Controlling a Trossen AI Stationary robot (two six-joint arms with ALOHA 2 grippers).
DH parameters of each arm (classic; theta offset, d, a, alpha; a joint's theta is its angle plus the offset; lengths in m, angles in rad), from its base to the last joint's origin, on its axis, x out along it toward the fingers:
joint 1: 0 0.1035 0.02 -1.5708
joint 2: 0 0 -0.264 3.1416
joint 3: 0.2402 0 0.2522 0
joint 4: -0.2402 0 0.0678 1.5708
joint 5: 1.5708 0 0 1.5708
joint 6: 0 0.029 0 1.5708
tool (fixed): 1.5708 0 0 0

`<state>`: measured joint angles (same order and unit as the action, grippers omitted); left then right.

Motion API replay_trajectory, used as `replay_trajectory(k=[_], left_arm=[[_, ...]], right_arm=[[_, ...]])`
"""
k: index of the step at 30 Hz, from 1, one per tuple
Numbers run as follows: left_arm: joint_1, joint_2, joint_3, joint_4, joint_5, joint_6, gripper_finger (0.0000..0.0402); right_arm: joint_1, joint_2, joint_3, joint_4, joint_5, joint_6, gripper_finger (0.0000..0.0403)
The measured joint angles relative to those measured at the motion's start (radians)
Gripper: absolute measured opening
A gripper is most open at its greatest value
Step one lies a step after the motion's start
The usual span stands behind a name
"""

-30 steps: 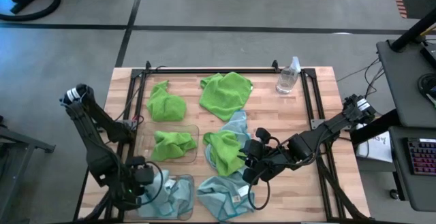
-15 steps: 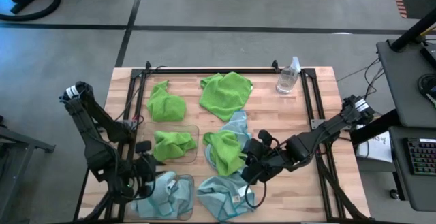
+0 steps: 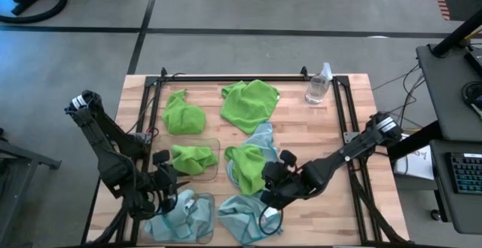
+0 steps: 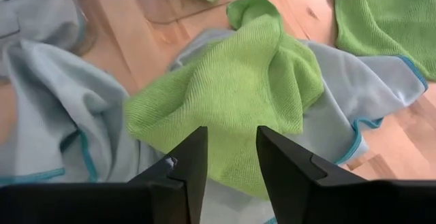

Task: Sort microfiber towel by color & place in baskets
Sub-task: Put the bottom green microfiber cloth into the top transparent bin

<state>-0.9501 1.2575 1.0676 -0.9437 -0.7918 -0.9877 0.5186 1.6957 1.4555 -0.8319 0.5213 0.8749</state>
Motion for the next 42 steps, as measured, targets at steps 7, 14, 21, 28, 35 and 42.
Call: replay_trajectory(k=[7,14,21,28,35,42], left_arm=[[0.001,0.000,0.000,0.009,0.000,0.008,0.0089],[0.001,0.000,0.000,0.018,0.015,0.016,0.0089],[0.001,-0.001,0.000,0.019,0.016,0.016,0.0089],[0.001,-0.001,0.000,0.026,0.016,0.016,0.0089],[0.001,-0.001,0.000,0.029,0.016,0.015,0.0089],[0.001,-0.001,0.000,0.051,0.022,0.011,0.0089]], right_arm=[[0.000,0.025,0.000,-0.001,-0.006,0.023,0.0165],[-0.004,0.071,0.000,0.007,-0.005,0.023,0.0192],[-0.023,0.140,0.000,0.008,-0.005,-0.009,0.0199],[-0.065,0.165,0.001,0.011,0.003,-0.077,0.0199],[-0.099,0.165,0.001,0.043,0.002,-0.128,0.0199],[-0.103,0.165,0.001,0.150,-0.080,-0.130,0.0199]])
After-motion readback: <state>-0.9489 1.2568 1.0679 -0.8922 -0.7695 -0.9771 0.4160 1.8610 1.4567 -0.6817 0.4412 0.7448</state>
